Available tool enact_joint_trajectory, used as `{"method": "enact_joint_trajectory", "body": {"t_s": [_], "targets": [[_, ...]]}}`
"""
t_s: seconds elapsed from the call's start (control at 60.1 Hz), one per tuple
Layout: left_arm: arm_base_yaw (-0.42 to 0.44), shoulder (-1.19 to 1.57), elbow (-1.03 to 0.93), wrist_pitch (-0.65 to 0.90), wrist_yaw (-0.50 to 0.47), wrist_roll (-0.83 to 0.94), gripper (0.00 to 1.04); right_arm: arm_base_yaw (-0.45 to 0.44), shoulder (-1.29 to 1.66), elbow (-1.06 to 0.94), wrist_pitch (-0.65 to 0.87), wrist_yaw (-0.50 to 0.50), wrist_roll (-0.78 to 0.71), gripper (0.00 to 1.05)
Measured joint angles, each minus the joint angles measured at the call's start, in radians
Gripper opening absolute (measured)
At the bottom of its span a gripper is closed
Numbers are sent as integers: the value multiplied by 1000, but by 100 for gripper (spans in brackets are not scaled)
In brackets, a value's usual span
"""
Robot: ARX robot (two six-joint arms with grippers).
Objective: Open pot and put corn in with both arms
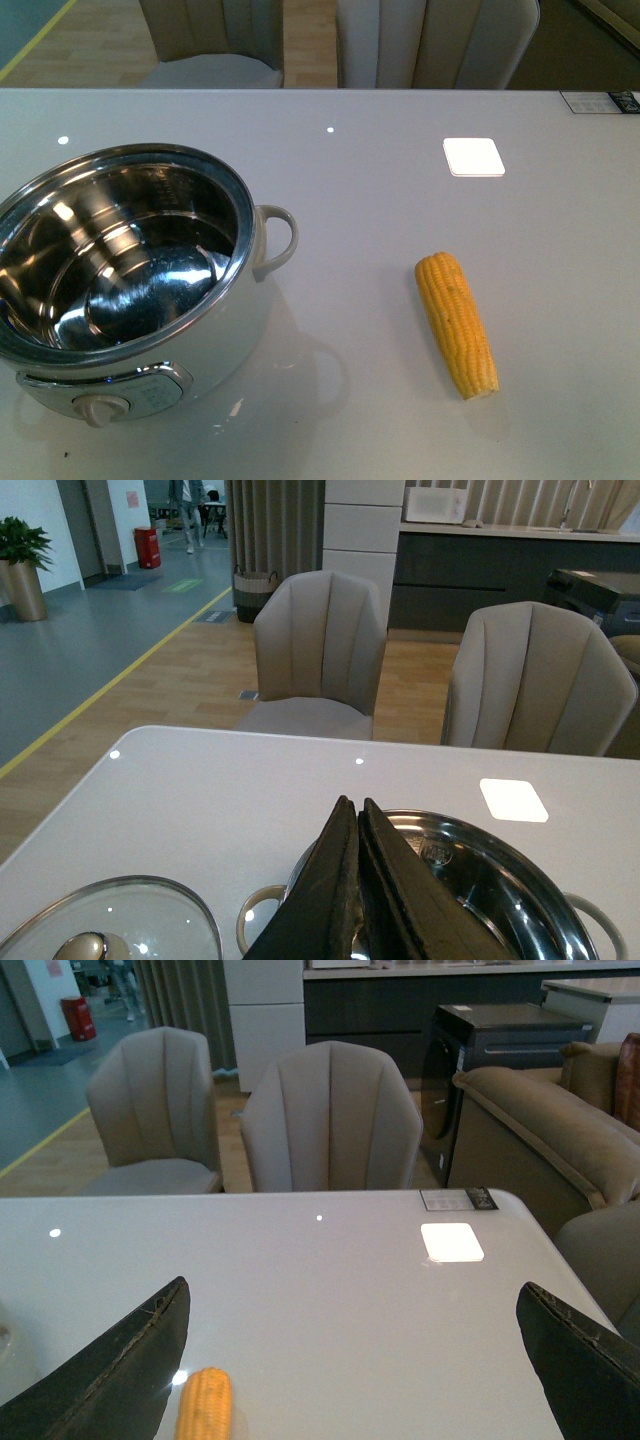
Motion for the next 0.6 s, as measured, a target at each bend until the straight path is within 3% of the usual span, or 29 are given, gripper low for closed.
{"method": "enact_joint_trajectory", "body": {"t_s": [0.117,0.2,0.549,0.599], "targets": [[0,-35,0,-36,0,0,3,0,0,0,0,0,0,96],[0,-153,0,-184,0,0,3,0,0,0,0,0,0,96],[0,-195,0,-201,0,0,3,0,0,0,0,0,0,96],[0,-195,0,-201,0,0,11,0,0,0,0,0,0,96]]}}
